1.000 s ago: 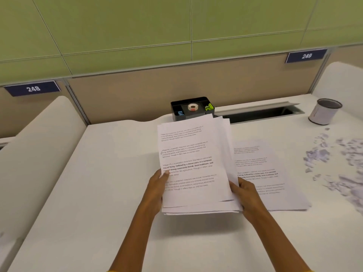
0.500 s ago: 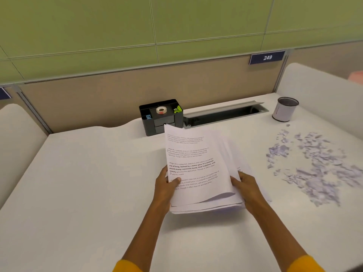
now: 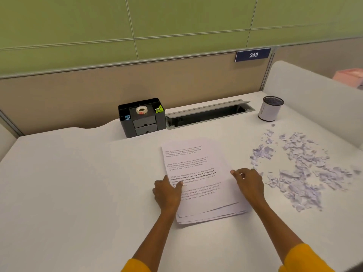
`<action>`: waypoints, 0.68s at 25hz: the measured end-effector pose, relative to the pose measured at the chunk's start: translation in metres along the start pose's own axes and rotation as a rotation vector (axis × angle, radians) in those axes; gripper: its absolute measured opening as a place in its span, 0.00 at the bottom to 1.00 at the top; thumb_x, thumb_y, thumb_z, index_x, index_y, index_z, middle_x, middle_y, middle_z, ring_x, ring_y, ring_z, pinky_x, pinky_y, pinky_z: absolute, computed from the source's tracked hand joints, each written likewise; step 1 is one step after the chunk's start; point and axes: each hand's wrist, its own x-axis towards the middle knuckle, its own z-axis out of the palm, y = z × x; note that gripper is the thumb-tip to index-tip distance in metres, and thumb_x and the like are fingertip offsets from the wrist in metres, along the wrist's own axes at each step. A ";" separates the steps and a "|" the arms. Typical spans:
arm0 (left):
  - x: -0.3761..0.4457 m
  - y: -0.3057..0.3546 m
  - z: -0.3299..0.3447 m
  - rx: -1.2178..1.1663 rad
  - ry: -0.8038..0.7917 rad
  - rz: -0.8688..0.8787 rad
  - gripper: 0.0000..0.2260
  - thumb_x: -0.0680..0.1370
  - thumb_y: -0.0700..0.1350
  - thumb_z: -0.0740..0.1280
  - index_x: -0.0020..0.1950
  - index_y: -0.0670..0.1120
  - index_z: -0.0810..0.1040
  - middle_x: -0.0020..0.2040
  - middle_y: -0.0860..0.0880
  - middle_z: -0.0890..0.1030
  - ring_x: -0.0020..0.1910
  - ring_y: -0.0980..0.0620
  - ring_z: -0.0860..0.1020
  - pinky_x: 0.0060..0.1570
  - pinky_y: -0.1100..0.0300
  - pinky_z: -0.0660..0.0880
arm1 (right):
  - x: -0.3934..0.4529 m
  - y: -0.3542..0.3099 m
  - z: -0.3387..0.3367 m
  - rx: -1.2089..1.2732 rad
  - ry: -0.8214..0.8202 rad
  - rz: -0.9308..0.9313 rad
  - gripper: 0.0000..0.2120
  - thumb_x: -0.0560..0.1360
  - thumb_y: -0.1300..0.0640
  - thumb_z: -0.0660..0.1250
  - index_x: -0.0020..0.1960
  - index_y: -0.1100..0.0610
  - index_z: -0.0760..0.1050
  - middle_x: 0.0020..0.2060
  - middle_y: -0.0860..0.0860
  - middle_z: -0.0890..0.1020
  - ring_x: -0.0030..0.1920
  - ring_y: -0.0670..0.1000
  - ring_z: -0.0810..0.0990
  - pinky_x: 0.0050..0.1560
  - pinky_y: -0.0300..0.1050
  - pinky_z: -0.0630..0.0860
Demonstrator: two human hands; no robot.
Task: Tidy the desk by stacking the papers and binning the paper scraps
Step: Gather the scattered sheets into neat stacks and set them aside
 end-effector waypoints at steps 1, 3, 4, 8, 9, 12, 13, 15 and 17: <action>0.002 0.001 0.000 0.026 0.004 -0.010 0.17 0.74 0.52 0.69 0.55 0.41 0.76 0.54 0.41 0.74 0.55 0.41 0.74 0.55 0.50 0.73 | 0.004 -0.001 0.003 -0.041 -0.016 -0.002 0.22 0.76 0.45 0.64 0.60 0.61 0.77 0.55 0.60 0.79 0.57 0.60 0.76 0.55 0.49 0.71; 0.006 0.003 0.001 -0.016 -0.040 -0.021 0.17 0.73 0.53 0.69 0.54 0.41 0.76 0.54 0.43 0.74 0.54 0.42 0.75 0.55 0.50 0.73 | 0.010 -0.006 0.010 -0.127 -0.095 0.003 0.26 0.76 0.42 0.63 0.62 0.63 0.74 0.58 0.62 0.75 0.60 0.62 0.73 0.57 0.52 0.71; 0.008 0.002 0.002 -0.062 -0.071 -0.022 0.17 0.72 0.54 0.69 0.54 0.43 0.76 0.53 0.44 0.76 0.52 0.43 0.76 0.55 0.49 0.74 | 0.012 -0.010 0.014 -0.159 -0.134 -0.006 0.26 0.75 0.42 0.63 0.60 0.64 0.73 0.57 0.62 0.75 0.59 0.63 0.73 0.56 0.52 0.71; 0.007 0.004 -0.009 -0.250 -0.076 -0.108 0.17 0.73 0.53 0.68 0.54 0.42 0.77 0.54 0.45 0.80 0.52 0.45 0.79 0.52 0.51 0.76 | 0.011 -0.028 0.024 -0.269 -0.236 -0.085 0.21 0.73 0.45 0.69 0.52 0.63 0.72 0.56 0.60 0.72 0.59 0.61 0.71 0.54 0.52 0.72; 0.009 0.002 -0.014 -0.290 -0.053 -0.131 0.16 0.74 0.50 0.68 0.56 0.40 0.76 0.56 0.46 0.79 0.54 0.45 0.78 0.51 0.55 0.75 | 0.009 -0.031 0.027 -0.276 -0.260 -0.096 0.19 0.72 0.46 0.70 0.49 0.61 0.71 0.55 0.60 0.72 0.58 0.61 0.71 0.54 0.51 0.72; 0.017 -0.009 -0.034 -0.387 -0.012 -0.260 0.22 0.76 0.47 0.67 0.66 0.36 0.70 0.60 0.45 0.75 0.60 0.44 0.74 0.52 0.58 0.69 | -0.001 -0.046 0.039 -0.312 -0.324 -0.125 0.18 0.71 0.46 0.71 0.46 0.59 0.69 0.54 0.58 0.71 0.58 0.60 0.71 0.55 0.51 0.73; 0.023 -0.017 -0.039 -0.442 -0.025 -0.302 0.22 0.76 0.48 0.68 0.64 0.36 0.71 0.61 0.43 0.76 0.59 0.42 0.76 0.53 0.57 0.72 | -0.004 -0.050 0.044 -0.331 -0.335 -0.142 0.19 0.71 0.45 0.70 0.50 0.60 0.71 0.56 0.57 0.71 0.58 0.59 0.71 0.55 0.51 0.72; 0.032 -0.031 -0.054 -0.544 -0.048 -0.347 0.16 0.74 0.48 0.70 0.54 0.36 0.77 0.55 0.40 0.80 0.50 0.41 0.80 0.53 0.50 0.77 | -0.013 -0.061 0.055 -0.348 -0.355 -0.169 0.22 0.72 0.45 0.69 0.57 0.61 0.72 0.58 0.56 0.70 0.60 0.58 0.70 0.56 0.50 0.71; 0.036 -0.043 -0.068 -0.600 -0.080 -0.382 0.12 0.73 0.46 0.71 0.51 0.39 0.80 0.50 0.40 0.82 0.46 0.41 0.81 0.51 0.44 0.78 | -0.023 -0.074 0.065 -0.343 -0.369 -0.181 0.25 0.72 0.45 0.69 0.62 0.59 0.70 0.61 0.55 0.69 0.62 0.58 0.68 0.57 0.50 0.69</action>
